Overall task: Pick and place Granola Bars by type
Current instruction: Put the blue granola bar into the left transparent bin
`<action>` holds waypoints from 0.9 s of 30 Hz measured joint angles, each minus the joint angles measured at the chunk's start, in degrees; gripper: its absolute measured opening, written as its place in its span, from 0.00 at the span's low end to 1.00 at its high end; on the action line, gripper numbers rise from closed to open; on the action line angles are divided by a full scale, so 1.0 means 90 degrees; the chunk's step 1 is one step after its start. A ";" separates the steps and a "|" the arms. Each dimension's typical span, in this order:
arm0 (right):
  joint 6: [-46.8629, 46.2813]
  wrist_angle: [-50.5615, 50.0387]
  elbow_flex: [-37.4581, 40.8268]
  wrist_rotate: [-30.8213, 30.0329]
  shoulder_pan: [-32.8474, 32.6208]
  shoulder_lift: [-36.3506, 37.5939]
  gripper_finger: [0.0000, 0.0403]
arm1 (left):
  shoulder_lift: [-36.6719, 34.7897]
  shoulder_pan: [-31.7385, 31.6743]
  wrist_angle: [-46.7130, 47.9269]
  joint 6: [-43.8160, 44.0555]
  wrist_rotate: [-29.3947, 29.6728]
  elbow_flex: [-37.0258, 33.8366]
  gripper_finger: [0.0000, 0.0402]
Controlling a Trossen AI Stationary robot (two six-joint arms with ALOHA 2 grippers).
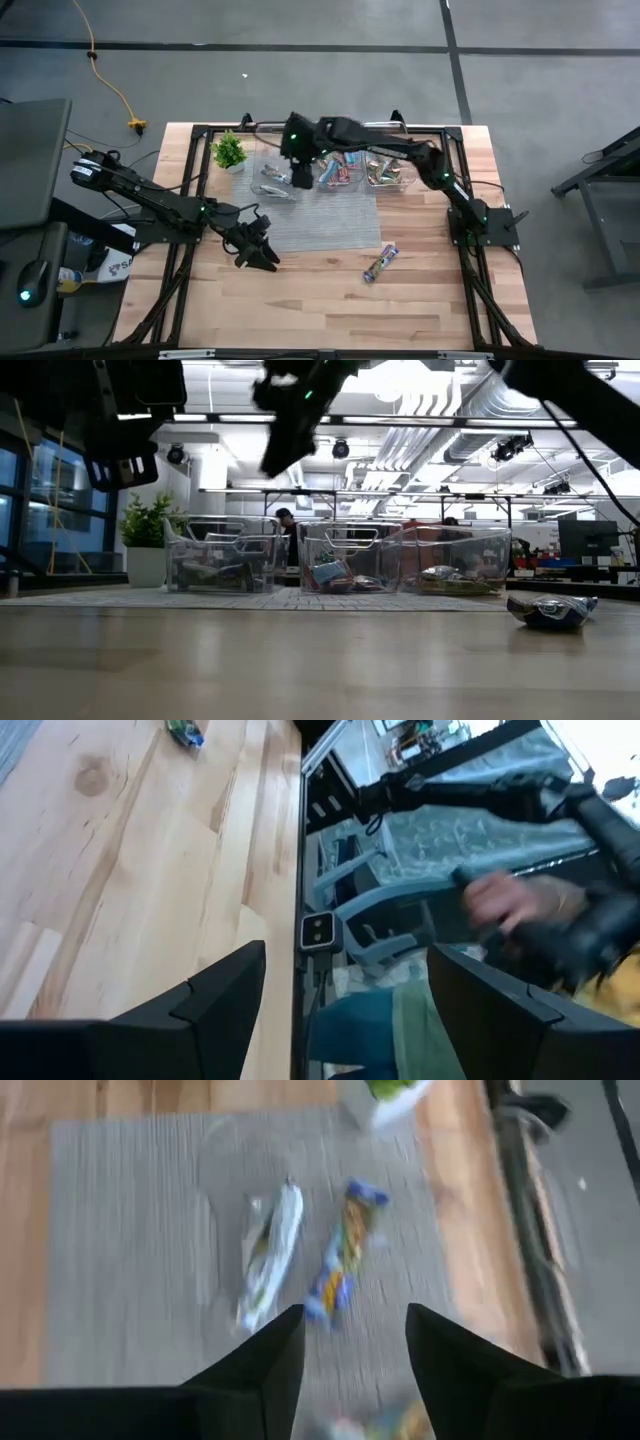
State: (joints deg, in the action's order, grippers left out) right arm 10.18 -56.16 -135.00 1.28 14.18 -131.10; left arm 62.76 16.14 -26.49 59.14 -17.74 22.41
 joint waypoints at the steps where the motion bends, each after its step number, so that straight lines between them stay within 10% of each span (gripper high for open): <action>1: -0.0047 -0.0268 0.0017 -0.0047 -0.0008 0.0177 0.40 | 0.0000 0.0000 0.0044 -0.0036 -0.0020 -0.0002 0.67; 9: -0.0872 -0.3758 0.0067 0.0365 -0.0627 0.0981 0.40 | 0.0000 0.0000 0.0614 -0.0537 -0.0150 -0.0003 0.67; 16: -0.1657 -0.3722 0.1025 -0.0083 -0.2062 0.1330 0.41 | -0.0002 0.0000 0.1148 -0.0782 -0.0099 -0.0005 0.67; 27: -0.8754 -0.2586 0.3689 -0.0480 -0.3552 0.1382 0.41 | -0.0001 0.0000 0.1922 -0.0877 0.0256 -0.0005 0.67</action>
State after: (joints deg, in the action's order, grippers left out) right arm -68.61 -79.44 -101.80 -3.04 -17.78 -118.66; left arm 62.75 16.14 -9.18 51.24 -15.43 22.37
